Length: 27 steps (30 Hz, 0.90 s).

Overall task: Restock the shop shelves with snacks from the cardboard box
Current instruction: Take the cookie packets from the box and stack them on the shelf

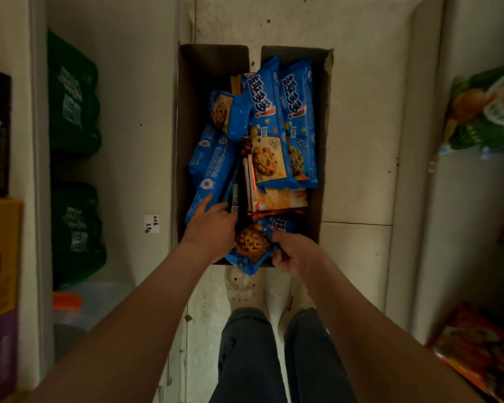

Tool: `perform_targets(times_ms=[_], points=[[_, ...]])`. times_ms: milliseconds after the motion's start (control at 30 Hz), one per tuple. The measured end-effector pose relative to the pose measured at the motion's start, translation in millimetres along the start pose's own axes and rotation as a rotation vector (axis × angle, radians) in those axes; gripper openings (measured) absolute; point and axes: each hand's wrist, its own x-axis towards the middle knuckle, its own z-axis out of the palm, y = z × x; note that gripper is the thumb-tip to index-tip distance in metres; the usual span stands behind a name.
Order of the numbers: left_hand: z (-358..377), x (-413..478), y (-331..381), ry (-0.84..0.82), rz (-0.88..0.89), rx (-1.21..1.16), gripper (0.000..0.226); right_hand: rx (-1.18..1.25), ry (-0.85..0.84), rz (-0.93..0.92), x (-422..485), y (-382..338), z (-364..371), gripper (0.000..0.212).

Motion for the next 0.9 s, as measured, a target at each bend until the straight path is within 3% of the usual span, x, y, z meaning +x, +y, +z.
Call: perform_targets(times_ms=[133,333,500,567,700,800,900], points=[[-8.9,-7.3,20.0,-0.014,-0.038,-0.654,0.045,-0.064,-0.031,-0.077,-22.1,9.4,-9.1,0.007],[-27.7,-31.0,43.4,-0.292,-0.373,-0.884,0.05,-0.119,-0.112,-0.04,-62.9,14.5,-20.7,0.013],[-37.6,-46.1,44.4,-0.447,-0.609,-1.381,0.051,-0.274,-0.17,-0.094,-88.8,3.8,-22.1,0.014],[-38.9,-51.4,42.1,-0.489,-0.623,-1.438,0.052,-0.366,-0.183,-0.109,-98.2,-1.6,-22.4,0.014],[-40.3,-58.9,36.7,-0.375,-0.581,-1.55,0.049,-0.495,-0.173,-0.19,-109.2,-12.7,-15.3,0.023],[-41.2,-61.0,30.3,-0.188,-0.563,-1.619,0.056,-0.45,0.043,-0.513,-98.9,-25.2,-6.9,0.02],[-41.1,-60.9,22.6,-0.101,-0.536,-1.587,0.056,-0.395,0.26,-0.777,-87.7,-43.9,3.5,0.024]])
